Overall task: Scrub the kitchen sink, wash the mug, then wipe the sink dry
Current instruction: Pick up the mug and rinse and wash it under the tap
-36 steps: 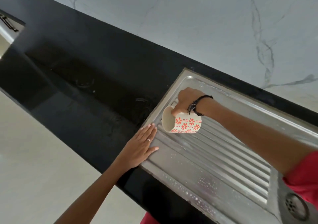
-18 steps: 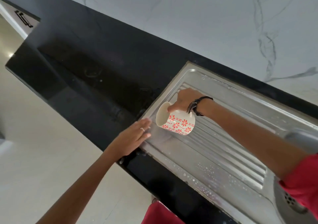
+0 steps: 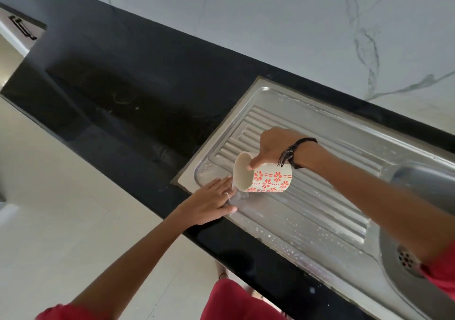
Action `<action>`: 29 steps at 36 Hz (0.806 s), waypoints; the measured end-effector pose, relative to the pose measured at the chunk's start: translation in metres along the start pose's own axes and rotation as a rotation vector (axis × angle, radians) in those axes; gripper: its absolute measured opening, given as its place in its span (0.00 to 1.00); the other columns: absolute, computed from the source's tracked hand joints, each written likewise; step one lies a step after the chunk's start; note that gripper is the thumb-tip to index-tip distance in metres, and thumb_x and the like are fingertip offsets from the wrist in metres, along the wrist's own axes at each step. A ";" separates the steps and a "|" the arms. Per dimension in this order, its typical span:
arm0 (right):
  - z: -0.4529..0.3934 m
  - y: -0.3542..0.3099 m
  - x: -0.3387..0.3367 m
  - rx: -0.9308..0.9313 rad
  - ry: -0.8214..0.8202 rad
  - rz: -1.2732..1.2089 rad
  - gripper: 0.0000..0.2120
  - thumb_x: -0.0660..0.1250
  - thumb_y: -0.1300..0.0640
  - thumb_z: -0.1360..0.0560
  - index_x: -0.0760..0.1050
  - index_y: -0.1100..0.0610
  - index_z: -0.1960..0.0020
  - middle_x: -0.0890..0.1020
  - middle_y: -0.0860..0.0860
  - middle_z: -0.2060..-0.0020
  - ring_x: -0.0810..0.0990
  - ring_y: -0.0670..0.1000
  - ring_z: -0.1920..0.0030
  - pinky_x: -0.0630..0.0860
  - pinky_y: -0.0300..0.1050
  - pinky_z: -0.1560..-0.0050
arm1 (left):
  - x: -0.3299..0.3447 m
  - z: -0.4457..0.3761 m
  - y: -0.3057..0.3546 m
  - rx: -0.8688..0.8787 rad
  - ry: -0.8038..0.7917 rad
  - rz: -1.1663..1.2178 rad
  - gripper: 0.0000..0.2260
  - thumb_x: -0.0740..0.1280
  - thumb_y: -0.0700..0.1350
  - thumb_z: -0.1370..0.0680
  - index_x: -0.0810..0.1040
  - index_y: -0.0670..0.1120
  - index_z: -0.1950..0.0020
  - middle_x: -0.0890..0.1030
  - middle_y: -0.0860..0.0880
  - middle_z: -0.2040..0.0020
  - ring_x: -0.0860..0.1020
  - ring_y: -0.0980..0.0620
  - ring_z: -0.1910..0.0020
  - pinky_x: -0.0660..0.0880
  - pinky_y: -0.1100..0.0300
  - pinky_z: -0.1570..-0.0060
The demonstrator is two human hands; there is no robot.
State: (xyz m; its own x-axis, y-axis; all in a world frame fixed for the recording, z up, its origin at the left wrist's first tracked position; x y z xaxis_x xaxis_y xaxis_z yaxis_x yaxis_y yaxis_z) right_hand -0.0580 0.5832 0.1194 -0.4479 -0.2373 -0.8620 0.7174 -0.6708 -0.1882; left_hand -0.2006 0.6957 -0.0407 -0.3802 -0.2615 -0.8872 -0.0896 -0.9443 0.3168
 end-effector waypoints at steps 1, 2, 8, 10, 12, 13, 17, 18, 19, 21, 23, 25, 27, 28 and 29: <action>0.003 0.005 0.000 0.012 -0.005 -0.026 0.21 0.70 0.41 0.31 0.70 0.56 0.70 0.75 0.49 0.72 0.76 0.50 0.66 0.68 0.37 0.70 | -0.002 0.000 0.001 0.006 -0.013 0.040 0.29 0.44 0.58 0.19 0.44 0.47 0.23 0.42 0.50 0.23 0.39 0.58 0.25 0.39 0.60 0.26; 0.007 0.011 0.000 0.029 -0.010 -0.061 0.20 0.70 0.41 0.31 0.71 0.56 0.70 0.76 0.50 0.71 0.76 0.50 0.66 0.68 0.37 0.69 | -0.006 0.001 0.002 0.009 -0.021 0.091 0.27 0.45 0.57 0.18 0.41 0.48 0.23 0.40 0.52 0.23 0.38 0.59 0.25 0.38 0.62 0.27; 0.023 0.030 0.007 0.092 -0.024 -0.119 0.20 0.71 0.41 0.32 0.73 0.56 0.69 0.77 0.49 0.71 0.78 0.50 0.65 0.68 0.36 0.70 | -0.019 0.018 -0.025 -0.058 -0.049 -0.022 0.30 0.44 0.61 0.20 0.34 0.47 0.26 0.33 0.52 0.26 0.33 0.58 0.27 0.36 0.62 0.27; 0.029 0.033 0.011 0.093 -0.022 -0.072 0.21 0.71 0.40 0.32 0.72 0.56 0.70 0.75 0.49 0.73 0.77 0.51 0.66 0.67 0.37 0.71 | -0.017 0.020 -0.025 -0.058 -0.087 -0.097 0.30 0.44 0.60 0.20 0.33 0.47 0.27 0.32 0.51 0.27 0.32 0.57 0.28 0.37 0.59 0.26; 0.035 0.033 0.015 0.097 -0.030 -0.029 0.21 0.71 0.41 0.32 0.71 0.56 0.70 0.74 0.49 0.73 0.76 0.51 0.66 0.67 0.37 0.72 | -0.014 0.017 -0.014 -0.021 -0.117 -0.096 0.29 0.44 0.58 0.20 0.31 0.48 0.29 0.31 0.51 0.27 0.32 0.57 0.28 0.36 0.60 0.26; 0.038 0.033 0.016 0.099 -0.037 -0.013 0.21 0.71 0.41 0.32 0.70 0.56 0.70 0.74 0.49 0.73 0.76 0.50 0.67 0.67 0.37 0.71 | -0.012 0.014 -0.007 0.009 -0.127 -0.087 0.29 0.43 0.59 0.21 0.31 0.48 0.29 0.31 0.51 0.27 0.32 0.57 0.28 0.36 0.61 0.27; 0.049 0.036 0.022 0.093 -0.049 0.071 0.20 0.72 0.41 0.33 0.70 0.56 0.68 0.72 0.47 0.72 0.75 0.51 0.66 0.68 0.37 0.71 | -0.004 -0.002 0.029 0.101 -0.141 -0.138 0.28 0.42 0.57 0.19 0.31 0.48 0.27 0.30 0.51 0.27 0.32 0.57 0.27 0.35 0.59 0.27; 0.052 0.037 0.022 0.090 -0.047 0.090 0.21 0.72 0.41 0.33 0.69 0.56 0.68 0.72 0.47 0.72 0.75 0.51 0.65 0.67 0.37 0.71 | -0.002 -0.006 0.037 0.110 -0.144 -0.142 0.28 0.44 0.55 0.18 0.32 0.47 0.26 0.30 0.51 0.27 0.32 0.57 0.27 0.35 0.59 0.27; 0.055 0.039 0.023 0.088 -0.046 0.104 0.21 0.72 0.40 0.33 0.69 0.55 0.68 0.71 0.47 0.72 0.74 0.51 0.66 0.67 0.37 0.71 | -0.001 -0.010 0.045 0.120 -0.144 -0.152 0.28 0.45 0.54 0.18 0.32 0.47 0.26 0.30 0.51 0.26 0.32 0.57 0.27 0.34 0.59 0.27; 0.061 0.045 0.024 0.104 -0.038 0.101 0.22 0.71 0.40 0.33 0.67 0.55 0.70 0.71 0.47 0.73 0.72 0.49 0.69 0.67 0.38 0.71 | 0.003 -0.018 0.063 0.148 -0.156 -0.177 0.28 0.46 0.55 0.18 0.35 0.46 0.25 0.33 0.50 0.26 0.33 0.57 0.27 0.34 0.59 0.27; 0.067 0.055 0.024 0.148 -0.020 0.047 0.22 0.71 0.40 0.32 0.67 0.55 0.71 0.71 0.48 0.73 0.72 0.48 0.71 0.66 0.38 0.72 | 0.011 -0.028 0.078 0.157 -0.159 -0.147 0.28 0.45 0.56 0.18 0.39 0.45 0.24 0.36 0.49 0.24 0.34 0.56 0.26 0.34 0.58 0.26; 0.073 0.065 0.024 0.209 0.021 -0.038 0.23 0.69 0.40 0.31 0.68 0.56 0.71 0.72 0.49 0.73 0.72 0.49 0.71 0.65 0.39 0.72 | 0.017 -0.038 0.088 0.165 -0.126 -0.118 0.27 0.45 0.56 0.18 0.42 0.45 0.23 0.39 0.48 0.23 0.36 0.56 0.25 0.36 0.56 0.26; 0.078 0.078 0.025 0.279 0.071 -0.134 0.23 0.67 0.39 0.29 0.69 0.56 0.70 0.72 0.49 0.72 0.72 0.49 0.69 0.64 0.39 0.71 | 0.019 -0.045 0.092 0.156 -0.077 -0.081 0.27 0.45 0.56 0.18 0.40 0.46 0.23 0.39 0.48 0.23 0.37 0.56 0.25 0.38 0.56 0.25; 0.080 0.085 0.026 0.316 0.090 -0.188 0.23 0.66 0.39 0.29 0.69 0.56 0.70 0.74 0.49 0.70 0.72 0.49 0.67 0.65 0.40 0.70 | 0.017 -0.046 0.092 0.131 -0.056 -0.045 0.27 0.45 0.55 0.18 0.38 0.47 0.23 0.39 0.49 0.23 0.37 0.57 0.25 0.38 0.57 0.25; 0.082 0.092 0.026 0.352 0.107 -0.255 0.22 0.65 0.40 0.28 0.70 0.56 0.69 0.75 0.50 0.70 0.73 0.49 0.66 0.65 0.40 0.68 | 0.013 -0.047 0.090 0.104 -0.032 -0.005 0.28 0.46 0.55 0.18 0.37 0.47 0.24 0.38 0.49 0.23 0.37 0.57 0.25 0.37 0.59 0.26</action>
State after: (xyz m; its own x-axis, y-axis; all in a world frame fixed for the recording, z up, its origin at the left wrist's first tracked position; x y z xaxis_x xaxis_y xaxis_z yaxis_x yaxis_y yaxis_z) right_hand -0.0480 0.4578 0.1182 -0.5165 0.0285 -0.8558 0.3574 -0.9011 -0.2456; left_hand -0.1705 0.5977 -0.0394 -0.4082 -0.2487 -0.8784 -0.1862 -0.9193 0.3468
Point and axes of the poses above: each hand's wrist, its own z-axis away from the middle knuckle, its own x-axis out of the palm, y = z × x, the point moved 2 cm from there along -z, towards the middle knuckle
